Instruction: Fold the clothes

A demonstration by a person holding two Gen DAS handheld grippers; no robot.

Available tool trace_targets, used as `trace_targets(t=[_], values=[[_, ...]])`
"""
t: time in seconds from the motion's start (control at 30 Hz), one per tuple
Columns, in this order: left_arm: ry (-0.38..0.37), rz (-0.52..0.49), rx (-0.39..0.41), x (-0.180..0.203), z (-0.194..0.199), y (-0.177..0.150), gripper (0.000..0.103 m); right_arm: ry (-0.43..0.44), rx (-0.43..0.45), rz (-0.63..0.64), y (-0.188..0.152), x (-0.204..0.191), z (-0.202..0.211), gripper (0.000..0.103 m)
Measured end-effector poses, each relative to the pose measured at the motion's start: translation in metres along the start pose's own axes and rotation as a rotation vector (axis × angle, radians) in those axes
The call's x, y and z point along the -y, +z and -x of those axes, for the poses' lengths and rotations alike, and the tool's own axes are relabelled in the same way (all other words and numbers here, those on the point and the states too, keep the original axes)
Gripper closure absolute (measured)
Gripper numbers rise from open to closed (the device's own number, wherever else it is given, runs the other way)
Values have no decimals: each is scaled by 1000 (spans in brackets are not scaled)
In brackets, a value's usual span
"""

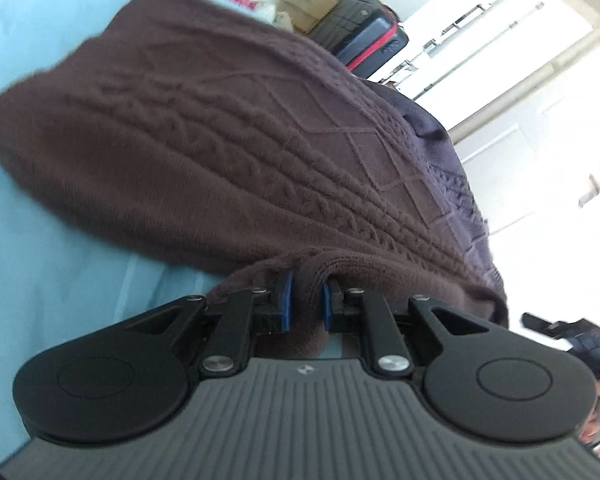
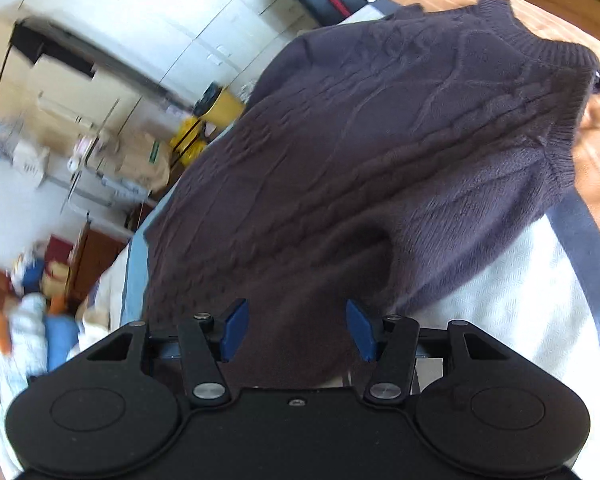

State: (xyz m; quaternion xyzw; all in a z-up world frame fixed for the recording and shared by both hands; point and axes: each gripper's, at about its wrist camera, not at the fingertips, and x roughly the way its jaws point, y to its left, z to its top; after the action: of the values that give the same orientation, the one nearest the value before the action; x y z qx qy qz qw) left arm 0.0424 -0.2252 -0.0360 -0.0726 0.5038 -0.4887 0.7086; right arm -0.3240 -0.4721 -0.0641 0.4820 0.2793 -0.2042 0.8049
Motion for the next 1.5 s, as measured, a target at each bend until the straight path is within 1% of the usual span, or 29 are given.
trace_targets(t=[0.07, 0.2, 0.27, 0.33, 0.43, 0.53, 0.6, 0.63, 0.67, 0.7, 0.73, 0.77, 0.8, 0.83, 0.87, 0.9, 0.97, 1.0, 1.07, 1.1, 1.17, 1.2, 1.27, 1.3, 1.33, 1.37, 1.4, 1.43, 1.5], values=[[28, -36, 5, 2, -1, 0, 88, 95, -35, 12, -6, -5, -3, 43], [54, -53, 22, 3, 0, 3, 85, 142, -209, 9, -17, -14, -42, 42], [44, -40, 46, -2, 3, 3, 81, 49, -280, -45, -25, -10, -65, 38], [36, -25, 67, -6, 2, 5, 80, -53, -332, -76, -32, -4, -80, 39], [34, -7, 83, -8, 1, 5, 80, -17, -258, -110, -26, 3, -76, 38], [60, -28, 94, 0, 3, 6, 80, 27, -179, -146, -20, 10, -71, 38], [68, -48, 117, 6, 10, 5, 80, 44, -103, -119, -15, 6, -66, 39], [68, -60, 133, 8, 14, 5, 80, 52, -49, -91, -14, 2, -61, 52], [57, -73, 163, 10, 20, 4, 80, 63, -5, -31, -14, -5, -57, 68], [37, -94, 213, 13, 29, 2, 80, 74, 37, 33, -13, -13, -53, 92], [15, -117, 265, 16, 38, 0, 73, 94, 63, 77, -11, -19, -49, 93], [-7, -140, 317, 18, 48, -3, 62, 115, 87, 117, -8, -24, -45, 93], [-19, -167, 346, 23, 55, -4, 58, 131, 115, 125, -7, -25, -42, 93], [-34, -195, 355, 27, 59, -6, 55, 144, 135, 118, 0, -24, -40, 93], [-50, -223, 361, 32, 63, -8, 54, 158, 152, 109, 7, -23, -39, 93], [-63, -255, 350, 38, 64, -10, 53, 171, 170, 100, 14, -22, -38, 93], [-56, -337, 307, 50, 60, -18, 48, 183, 194, 106, 30, -23, -36, 93], [-47, -389, 272, 57, 55, -23, 47, 185, 205, 117, 37, -23, -35, 93], [-24, -493, 196, 70, 44, -33, 41, 189, 228, 138, 51, -24, -33, 93], [1, -545, 156, 76, 36, -39, 38, 177, 237, 146, 57, -23, -33, 93], [61, -631, 97, 85, 21, -50, 29, 150, 250, 158, 65, -17, -30, 93], [99, -676, 80, 89, 14, -56, 28, 137, 250, 160, 67, -16, -29, 93], [208, -767, 104, 92, 0, -66, 26, 115, 249, 163, 69, -17, -30, 93], [287, -805, 143, 91, -8, -70, 26, 118, 249, 162, 70, -17, -31, 93], [330, -797, 146, 88, -13, -67, 31, 127, 249, 157, 70, -16, -31, 93], [366, -783, 142, 84, -18, -64, 55, 136, 249, 151, 69, -14, -31, 93], [403, -768, 138, 80, -22, -61, 73, 141, 247, 142, 68, -12, -31, 93], [357, -685, 125, 76, -19, -53, 89, 145, 243, 132, 67, -9, -31, 93], [245, -612, 178, 77, 6, -46, 90, 160, 231, 120, 64, -7, -29, 93]])
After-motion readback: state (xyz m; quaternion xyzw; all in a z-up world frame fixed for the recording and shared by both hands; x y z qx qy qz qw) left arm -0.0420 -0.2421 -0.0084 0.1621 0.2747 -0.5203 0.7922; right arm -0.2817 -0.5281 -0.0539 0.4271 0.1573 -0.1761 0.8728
